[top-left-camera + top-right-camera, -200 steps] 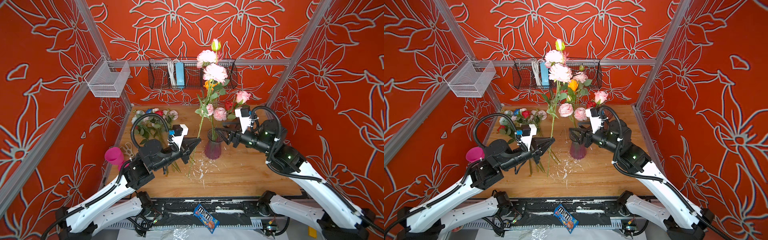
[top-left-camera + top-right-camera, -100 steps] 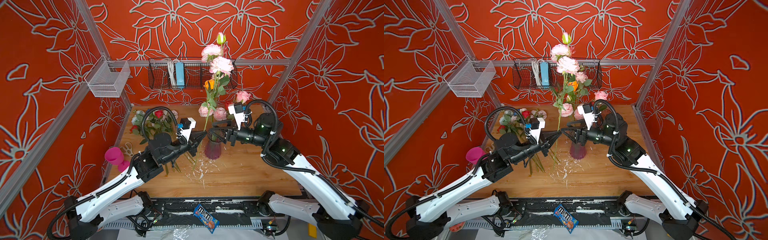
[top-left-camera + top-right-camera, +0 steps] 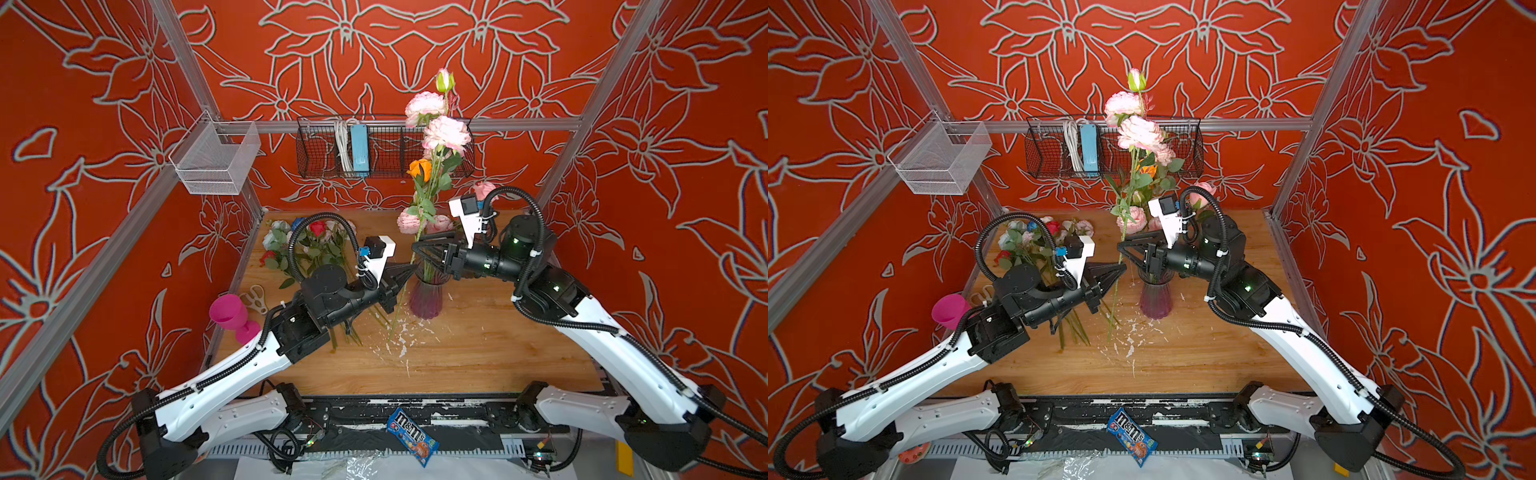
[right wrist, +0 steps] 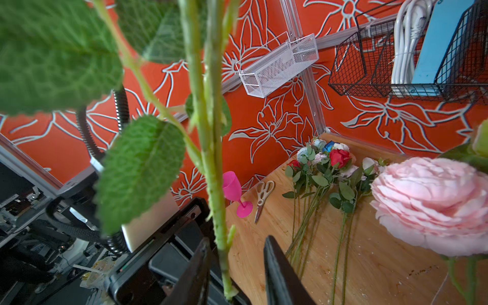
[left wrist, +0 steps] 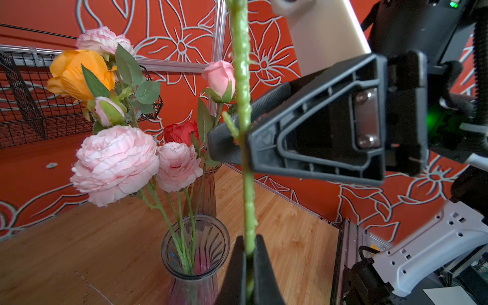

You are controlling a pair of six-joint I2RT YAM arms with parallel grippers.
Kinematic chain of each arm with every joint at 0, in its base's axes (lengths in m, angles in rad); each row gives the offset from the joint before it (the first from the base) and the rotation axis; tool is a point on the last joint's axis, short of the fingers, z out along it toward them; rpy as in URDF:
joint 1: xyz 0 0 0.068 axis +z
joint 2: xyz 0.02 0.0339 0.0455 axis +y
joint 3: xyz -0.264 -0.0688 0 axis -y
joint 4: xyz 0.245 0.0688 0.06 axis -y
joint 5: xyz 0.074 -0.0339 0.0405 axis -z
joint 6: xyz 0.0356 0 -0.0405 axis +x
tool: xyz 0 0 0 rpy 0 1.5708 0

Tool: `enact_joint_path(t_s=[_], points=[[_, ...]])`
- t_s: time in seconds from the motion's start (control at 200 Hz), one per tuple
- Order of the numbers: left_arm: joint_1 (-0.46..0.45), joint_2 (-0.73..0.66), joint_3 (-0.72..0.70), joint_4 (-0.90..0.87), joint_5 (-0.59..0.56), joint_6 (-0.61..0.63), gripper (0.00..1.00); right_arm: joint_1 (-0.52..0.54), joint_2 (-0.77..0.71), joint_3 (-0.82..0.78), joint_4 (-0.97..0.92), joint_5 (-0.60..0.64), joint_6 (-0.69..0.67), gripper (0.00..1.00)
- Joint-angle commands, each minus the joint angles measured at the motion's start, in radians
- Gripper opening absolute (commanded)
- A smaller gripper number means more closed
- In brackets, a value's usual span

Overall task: Arrange flowers in a vase
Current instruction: Place the flower in the vase.

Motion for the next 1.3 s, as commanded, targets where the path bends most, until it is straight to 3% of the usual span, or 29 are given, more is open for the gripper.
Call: enact_joint_path(t_s=[0.0,0.17,0.235,0.27,0.325,0.445,0.515,0.766,1.056,1.296], points=[[-0.005,-0.004,0.019,0.045,0.017,0.004,0.0,-0.001,0.014,0.04,0.029,-0.001,0.017,0.21],[-0.005,0.046,0.04,0.03,0.025,0.01,0.01,-0.001,0.024,0.058,0.012,-0.017,0.007,0.05],[-0.005,0.054,0.046,0.021,0.016,0.011,0.19,0.0,0.019,0.054,0.007,-0.01,-0.003,0.03],[-0.005,0.054,0.045,0.018,0.007,0.01,0.33,-0.001,0.013,0.054,-0.001,0.001,-0.013,0.03],[-0.005,0.046,0.038,0.017,-0.006,0.007,0.39,-0.001,-0.001,0.052,-0.015,0.03,-0.032,0.01],[-0.005,-0.014,0.0,0.029,-0.061,-0.008,0.72,-0.001,-0.036,0.047,-0.043,0.109,-0.077,0.0],[-0.005,-0.063,-0.03,0.028,-0.092,-0.008,0.8,-0.001,-0.051,0.065,-0.086,0.155,-0.116,0.0],[-0.004,-0.227,-0.127,-0.066,-0.312,-0.021,0.84,-0.003,-0.117,0.202,-0.301,0.471,-0.305,0.0],[-0.005,-0.335,-0.198,-0.123,-0.374,-0.06,0.86,-0.006,-0.084,0.341,-0.284,0.74,-0.407,0.0],[-0.006,-0.353,-0.226,-0.146,-0.399,-0.085,0.86,-0.011,0.013,0.324,-0.21,0.76,-0.442,0.0]])
